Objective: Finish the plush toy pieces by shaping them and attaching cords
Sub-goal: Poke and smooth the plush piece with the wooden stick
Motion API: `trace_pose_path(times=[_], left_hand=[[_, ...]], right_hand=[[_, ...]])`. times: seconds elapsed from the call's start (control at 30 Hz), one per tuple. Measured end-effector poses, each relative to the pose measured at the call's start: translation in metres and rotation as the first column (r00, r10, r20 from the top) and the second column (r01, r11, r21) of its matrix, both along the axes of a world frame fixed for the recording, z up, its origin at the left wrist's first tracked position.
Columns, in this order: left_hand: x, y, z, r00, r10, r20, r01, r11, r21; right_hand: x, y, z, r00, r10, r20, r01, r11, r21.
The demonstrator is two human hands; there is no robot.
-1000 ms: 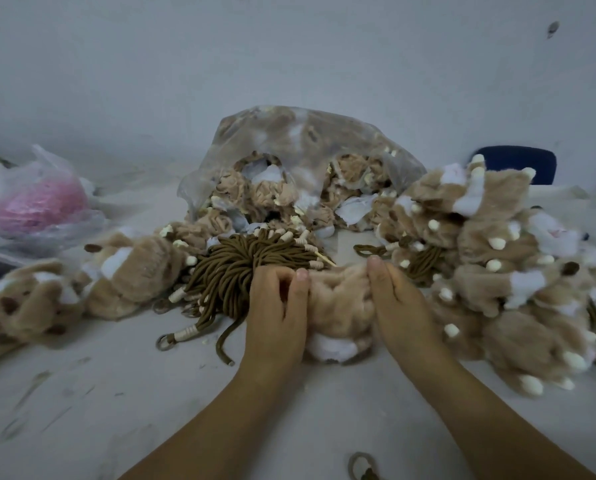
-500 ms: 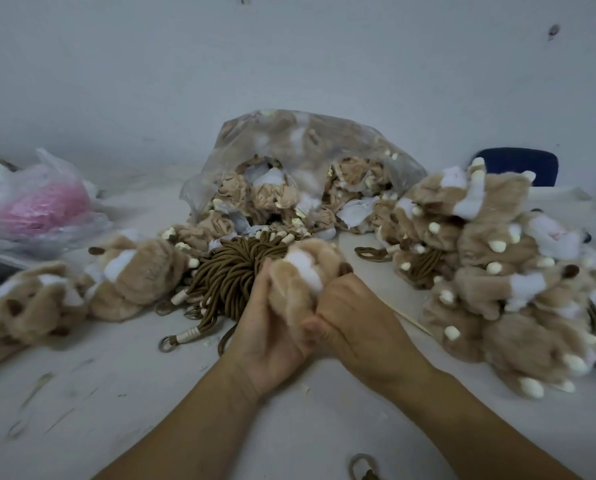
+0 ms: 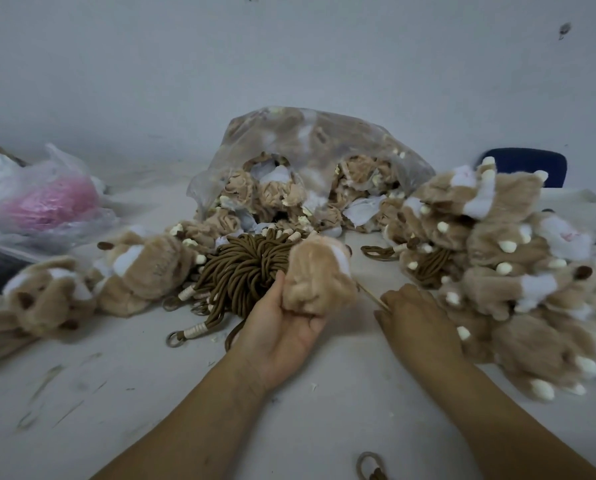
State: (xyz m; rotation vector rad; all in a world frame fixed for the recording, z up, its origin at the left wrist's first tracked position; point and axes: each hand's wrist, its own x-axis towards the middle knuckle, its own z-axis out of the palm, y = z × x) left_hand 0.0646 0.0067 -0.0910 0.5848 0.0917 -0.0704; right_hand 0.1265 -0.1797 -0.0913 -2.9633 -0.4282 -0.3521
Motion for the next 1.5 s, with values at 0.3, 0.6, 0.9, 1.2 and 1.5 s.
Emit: trace_pose_path(times=[0.3, 0.6, 0.9, 1.2, 1.5], left_hand=[[0.000, 0.000, 0.000, 0.998, 0.021, 0.061, -0.030, 0.989, 0.147], [0.002, 0.009, 0.009, 0.939, 0.271, 0.214, -0.319, 0.917, 0.241], [0.000, 0.014, 0.007, 0.942, 0.259, 0.213, -0.306, 0.924, 0.231], [-0.012, -0.012, 0.002, 0.847, 0.319, 0.425, -0.519, 0.320, 0.793], [-0.013, -0.014, 0.016, 0.589, 0.211, 0.780, -0.759, -0.186, 0.624]], right_hand=[[-0.008, 0.001, 0.011, 0.996, 0.078, 0.042, -0.087, 0.753, 0.652], [-0.022, 0.004, 0.015, 0.932, 0.317, 0.174, -0.360, 0.850, 0.384], [-0.016, -0.001, 0.015, 0.965, 0.155, 0.210, -0.225, 0.903, 0.366], [-0.019, 0.002, 0.012, 0.968, 0.225, 0.112, -0.252, 0.863, 0.438], [-0.020, 0.000, 0.010, 0.941, 0.312, 0.133, -0.332, 0.770, 0.545]])
